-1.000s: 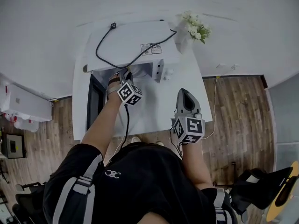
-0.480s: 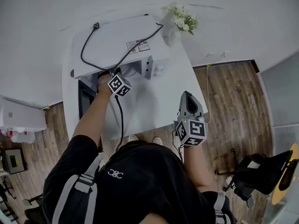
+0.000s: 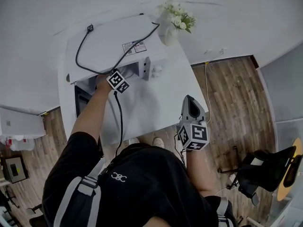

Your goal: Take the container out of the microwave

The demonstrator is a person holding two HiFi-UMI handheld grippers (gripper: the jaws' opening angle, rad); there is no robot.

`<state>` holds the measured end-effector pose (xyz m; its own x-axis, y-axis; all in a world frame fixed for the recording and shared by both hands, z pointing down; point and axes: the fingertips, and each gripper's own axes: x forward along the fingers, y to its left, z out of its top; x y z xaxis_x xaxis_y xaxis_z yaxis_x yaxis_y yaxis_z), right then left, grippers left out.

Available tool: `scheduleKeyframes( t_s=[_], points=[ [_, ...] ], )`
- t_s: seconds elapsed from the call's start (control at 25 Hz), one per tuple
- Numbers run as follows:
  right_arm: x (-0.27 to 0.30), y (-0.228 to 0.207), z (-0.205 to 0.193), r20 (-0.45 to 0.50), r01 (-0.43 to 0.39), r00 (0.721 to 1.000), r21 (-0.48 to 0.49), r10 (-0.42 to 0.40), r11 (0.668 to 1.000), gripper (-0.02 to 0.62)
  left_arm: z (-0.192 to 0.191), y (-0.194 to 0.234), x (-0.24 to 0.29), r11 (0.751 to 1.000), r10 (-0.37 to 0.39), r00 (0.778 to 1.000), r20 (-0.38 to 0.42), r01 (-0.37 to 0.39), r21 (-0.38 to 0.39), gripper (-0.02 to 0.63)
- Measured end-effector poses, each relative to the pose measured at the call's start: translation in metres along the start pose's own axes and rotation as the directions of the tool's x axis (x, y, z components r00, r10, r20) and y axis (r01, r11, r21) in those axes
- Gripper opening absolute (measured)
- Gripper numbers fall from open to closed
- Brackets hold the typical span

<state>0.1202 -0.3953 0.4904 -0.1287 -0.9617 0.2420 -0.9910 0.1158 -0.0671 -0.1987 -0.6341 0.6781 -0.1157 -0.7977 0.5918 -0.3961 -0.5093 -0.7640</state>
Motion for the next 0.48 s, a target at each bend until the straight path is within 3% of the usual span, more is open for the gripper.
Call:
scheduleKeyframes(
  t_s=[0.24,0.48],
  points=[
    [0.000,0.001,0.000,0.000,-0.011,1.000,-0.001,0.011,1.000,0.003,0.004,-0.005,-0.008,1.000,0.003,1.000,-0.013,-0.002,0.028,0.112],
    [-0.001,0.006,0.001,0.007,-0.039,0.999,0.001,0.039,0.999,0.005,0.006,-0.008,-0.023,1.000,-0.007,1.000,-0.008,0.008,0.027,0.110]
  ],
)
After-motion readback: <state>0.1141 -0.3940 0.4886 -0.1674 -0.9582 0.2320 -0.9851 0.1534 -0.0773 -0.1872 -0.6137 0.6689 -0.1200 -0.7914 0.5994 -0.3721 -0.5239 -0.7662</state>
